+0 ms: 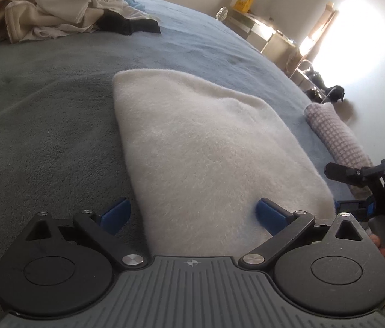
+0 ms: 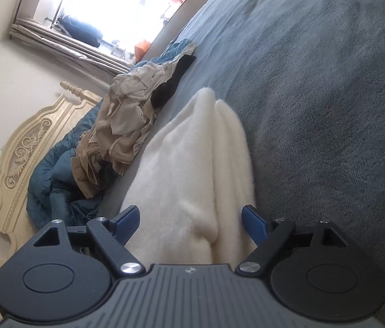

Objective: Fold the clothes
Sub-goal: 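Grasp the folded cream sweater side with the right gripper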

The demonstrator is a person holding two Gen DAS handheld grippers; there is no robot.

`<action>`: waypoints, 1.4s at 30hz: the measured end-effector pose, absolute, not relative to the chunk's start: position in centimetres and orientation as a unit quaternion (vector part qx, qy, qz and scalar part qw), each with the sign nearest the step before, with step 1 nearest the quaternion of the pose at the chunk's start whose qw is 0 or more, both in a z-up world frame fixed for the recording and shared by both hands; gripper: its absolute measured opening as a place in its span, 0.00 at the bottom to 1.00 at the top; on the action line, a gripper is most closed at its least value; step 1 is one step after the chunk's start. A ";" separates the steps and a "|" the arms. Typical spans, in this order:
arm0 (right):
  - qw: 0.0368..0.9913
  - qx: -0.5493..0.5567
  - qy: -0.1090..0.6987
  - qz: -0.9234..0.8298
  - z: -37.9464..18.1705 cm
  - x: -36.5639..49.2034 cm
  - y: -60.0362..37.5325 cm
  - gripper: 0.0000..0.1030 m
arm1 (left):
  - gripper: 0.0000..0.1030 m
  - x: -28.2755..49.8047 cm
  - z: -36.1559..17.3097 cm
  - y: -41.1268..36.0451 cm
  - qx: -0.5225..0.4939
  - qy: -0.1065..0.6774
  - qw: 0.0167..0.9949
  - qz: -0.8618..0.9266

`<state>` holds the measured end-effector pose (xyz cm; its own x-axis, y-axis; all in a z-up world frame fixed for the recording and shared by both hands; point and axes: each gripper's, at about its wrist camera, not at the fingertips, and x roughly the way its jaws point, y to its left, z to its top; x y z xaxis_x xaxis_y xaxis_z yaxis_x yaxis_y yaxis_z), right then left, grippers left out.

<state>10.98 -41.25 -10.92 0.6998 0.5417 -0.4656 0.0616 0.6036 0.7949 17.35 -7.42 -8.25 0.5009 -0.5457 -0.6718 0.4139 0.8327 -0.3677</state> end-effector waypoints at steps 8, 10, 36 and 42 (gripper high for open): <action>0.836 0.359 0.394 0.131 -10.5 16.4 -40.4 0.86 | 0.99 16.6 -7.2 -9.6 -0.010 0.399 0.881 -0.255; 0.837 0.351 0.401 0.127 -10.8 17.7 -40.4 0.86 | 0.99 16.3 -6.9 -10.0 0.005 0.393 0.885 -0.251; 0.788 0.386 0.430 0.212 -13.2 16.4 -40.0 0.96 | 0.99 15.4 -6.4 -12.1 0.060 0.376 0.895 -0.232; 0.779 0.406 0.422 0.223 -14.1 18.7 -39.8 0.97 | 0.99 15.4 -6.3 -12.4 0.067 0.376 0.895 -0.231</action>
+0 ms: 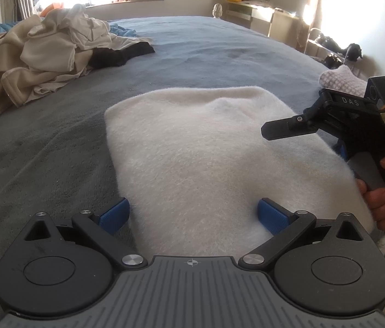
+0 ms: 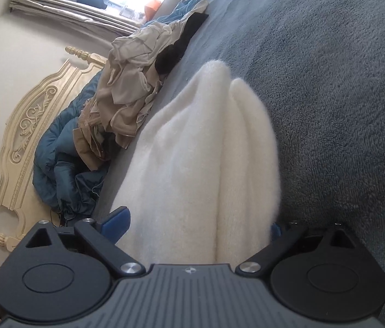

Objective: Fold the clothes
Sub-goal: 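Grasp the folded cream sweater side with the right gripper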

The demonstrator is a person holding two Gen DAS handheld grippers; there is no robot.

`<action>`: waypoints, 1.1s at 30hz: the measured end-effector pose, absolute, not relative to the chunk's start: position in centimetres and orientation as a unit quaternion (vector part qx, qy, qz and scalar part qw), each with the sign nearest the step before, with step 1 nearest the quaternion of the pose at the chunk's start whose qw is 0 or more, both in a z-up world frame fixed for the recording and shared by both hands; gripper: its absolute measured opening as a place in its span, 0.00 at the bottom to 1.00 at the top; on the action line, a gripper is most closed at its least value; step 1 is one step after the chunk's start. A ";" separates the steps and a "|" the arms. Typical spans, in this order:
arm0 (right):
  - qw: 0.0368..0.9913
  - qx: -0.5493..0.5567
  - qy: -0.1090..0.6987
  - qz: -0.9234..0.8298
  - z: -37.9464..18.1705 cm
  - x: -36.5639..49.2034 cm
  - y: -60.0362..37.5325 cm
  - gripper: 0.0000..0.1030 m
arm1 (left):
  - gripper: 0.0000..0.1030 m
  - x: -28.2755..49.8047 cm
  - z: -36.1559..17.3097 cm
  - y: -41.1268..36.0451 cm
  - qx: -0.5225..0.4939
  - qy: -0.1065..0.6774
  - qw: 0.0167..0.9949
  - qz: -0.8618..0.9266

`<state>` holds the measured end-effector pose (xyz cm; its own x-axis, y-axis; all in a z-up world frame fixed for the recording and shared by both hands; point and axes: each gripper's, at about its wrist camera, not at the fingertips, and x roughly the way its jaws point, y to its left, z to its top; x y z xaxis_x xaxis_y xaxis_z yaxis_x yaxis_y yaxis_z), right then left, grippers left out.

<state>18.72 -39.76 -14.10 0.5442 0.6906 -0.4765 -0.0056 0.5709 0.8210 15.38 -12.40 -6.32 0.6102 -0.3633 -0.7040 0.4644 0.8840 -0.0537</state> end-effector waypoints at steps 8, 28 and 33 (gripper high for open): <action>0.779 0.384 0.424 0.257 -14.1 16.4 -39.6 0.91 | 0.99 15.5 -6.3 -12.9 0.076 0.377 0.894 -0.231; 0.765 0.421 0.418 0.251 -15.4 17.5 -40.0 0.74 | 1.00 15.5 -6.3 -12.4 0.069 0.377 0.892 -0.238; 0.771 0.419 0.407 0.255 -15.6 17.2 -39.8 0.72 | 0.98 15.7 -6.2 -9.6 0.017 0.385 0.883 -0.267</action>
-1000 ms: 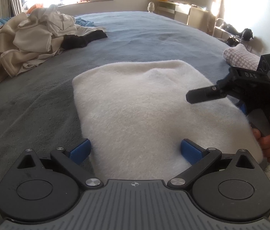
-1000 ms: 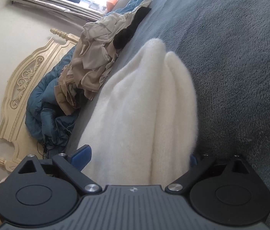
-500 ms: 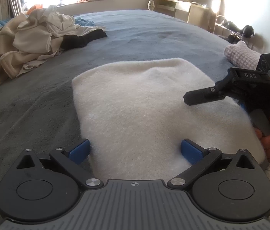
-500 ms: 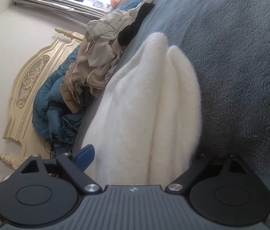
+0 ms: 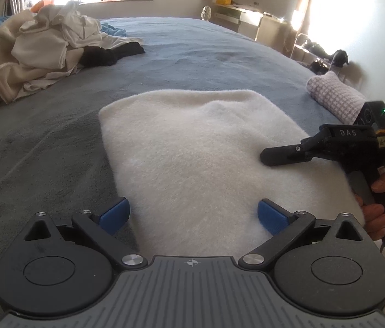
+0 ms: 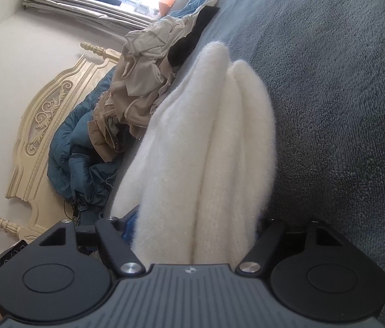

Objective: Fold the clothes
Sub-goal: 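Grasp the folded cream sweater side with the right gripper, then carry the sweater with the right gripper onto the pink checked garment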

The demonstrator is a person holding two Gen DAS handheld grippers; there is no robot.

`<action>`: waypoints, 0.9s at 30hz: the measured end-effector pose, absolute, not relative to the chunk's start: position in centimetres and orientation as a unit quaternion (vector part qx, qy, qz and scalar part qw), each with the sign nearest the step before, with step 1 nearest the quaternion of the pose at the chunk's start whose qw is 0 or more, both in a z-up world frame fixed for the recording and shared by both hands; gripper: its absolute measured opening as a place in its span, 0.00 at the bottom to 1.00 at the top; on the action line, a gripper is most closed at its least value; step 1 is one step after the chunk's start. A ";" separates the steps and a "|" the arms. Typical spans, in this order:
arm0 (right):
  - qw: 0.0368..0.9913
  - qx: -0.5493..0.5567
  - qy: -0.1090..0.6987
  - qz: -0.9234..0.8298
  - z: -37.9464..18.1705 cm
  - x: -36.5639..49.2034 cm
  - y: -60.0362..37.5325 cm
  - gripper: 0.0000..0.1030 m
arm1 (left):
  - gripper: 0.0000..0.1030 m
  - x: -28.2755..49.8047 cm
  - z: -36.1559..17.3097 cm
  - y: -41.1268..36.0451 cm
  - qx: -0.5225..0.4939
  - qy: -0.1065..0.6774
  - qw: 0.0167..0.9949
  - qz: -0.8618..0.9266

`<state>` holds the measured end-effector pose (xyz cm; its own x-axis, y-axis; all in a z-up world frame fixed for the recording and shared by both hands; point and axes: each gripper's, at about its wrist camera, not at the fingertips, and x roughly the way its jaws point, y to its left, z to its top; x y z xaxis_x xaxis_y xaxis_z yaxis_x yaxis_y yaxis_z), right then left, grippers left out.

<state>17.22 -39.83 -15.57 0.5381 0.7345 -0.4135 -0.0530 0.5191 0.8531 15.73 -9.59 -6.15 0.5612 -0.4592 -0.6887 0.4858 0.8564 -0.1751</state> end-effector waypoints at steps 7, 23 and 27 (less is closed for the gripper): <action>0.776 0.418 0.393 0.261 -15.8 16.8 -39.9 0.71 | 0.98 18.1 -8.6 -6.3 -0.118 0.452 0.824 -0.320; 0.769 0.435 0.383 0.269 -16.4 17.4 -40.2 0.71 | 1.00 24.2 -11.8 -9.0 -0.222 0.511 0.747 -0.364; 0.767 0.437 0.380 0.276 -16.6 17.4 -40.3 0.69 | 0.99 23.5 -11.9 -9.0 -0.220 0.503 0.748 -0.373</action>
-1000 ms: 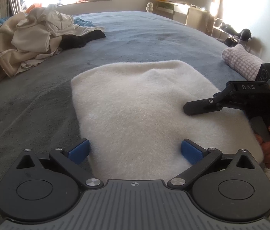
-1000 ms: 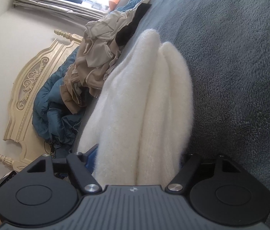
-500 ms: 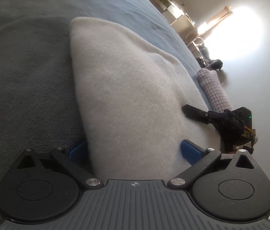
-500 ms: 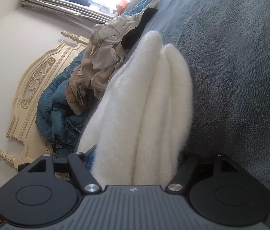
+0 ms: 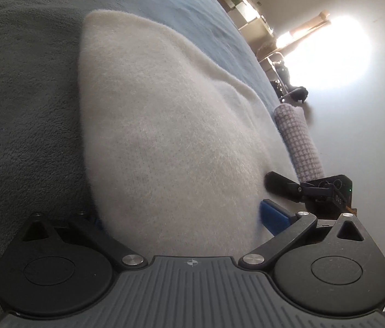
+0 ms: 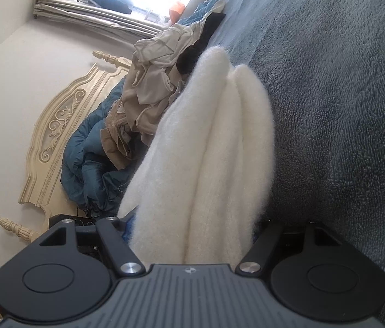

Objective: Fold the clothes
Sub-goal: 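Carry the sweater with the right gripper onto the pink checked garment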

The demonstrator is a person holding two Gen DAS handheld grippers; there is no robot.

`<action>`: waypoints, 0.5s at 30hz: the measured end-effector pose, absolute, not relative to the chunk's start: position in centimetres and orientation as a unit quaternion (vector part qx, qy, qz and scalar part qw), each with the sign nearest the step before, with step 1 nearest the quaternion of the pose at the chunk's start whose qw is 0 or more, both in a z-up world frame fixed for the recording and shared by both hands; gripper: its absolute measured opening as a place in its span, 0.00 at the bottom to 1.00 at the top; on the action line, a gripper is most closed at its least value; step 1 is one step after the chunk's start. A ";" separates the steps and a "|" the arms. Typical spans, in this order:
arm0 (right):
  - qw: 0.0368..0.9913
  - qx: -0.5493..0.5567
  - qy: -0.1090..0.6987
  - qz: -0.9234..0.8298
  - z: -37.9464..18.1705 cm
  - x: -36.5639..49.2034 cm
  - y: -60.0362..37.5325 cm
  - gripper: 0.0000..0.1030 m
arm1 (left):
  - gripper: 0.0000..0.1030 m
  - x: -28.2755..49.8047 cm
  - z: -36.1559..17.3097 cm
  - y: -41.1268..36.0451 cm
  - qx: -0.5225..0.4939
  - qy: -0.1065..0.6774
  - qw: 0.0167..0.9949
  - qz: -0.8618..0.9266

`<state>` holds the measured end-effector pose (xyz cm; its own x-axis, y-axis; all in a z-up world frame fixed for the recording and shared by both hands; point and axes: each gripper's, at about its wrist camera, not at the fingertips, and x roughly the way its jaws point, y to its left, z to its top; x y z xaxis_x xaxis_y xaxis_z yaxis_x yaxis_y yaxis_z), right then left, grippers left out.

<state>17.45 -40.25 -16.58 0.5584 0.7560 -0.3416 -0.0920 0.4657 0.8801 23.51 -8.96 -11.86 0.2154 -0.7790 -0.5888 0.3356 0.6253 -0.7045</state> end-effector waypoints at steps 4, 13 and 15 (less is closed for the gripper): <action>0.767 0.432 0.381 0.283 -16.4 16.9 -40.3 0.66 | 0.95 23.1 -11.6 -8.8 -0.212 0.497 0.750 -0.381; 0.786 0.413 0.379 0.262 -15.6 17.0 -39.6 0.62 | 0.94 22.8 -10.5 -9.8 -0.178 0.494 0.767 -0.369; 0.794 0.403 0.377 0.257 -15.0 16.8 -39.4 0.60 | 0.93 22.5 -10.2 -10.0 -0.172 0.492 0.771 -0.366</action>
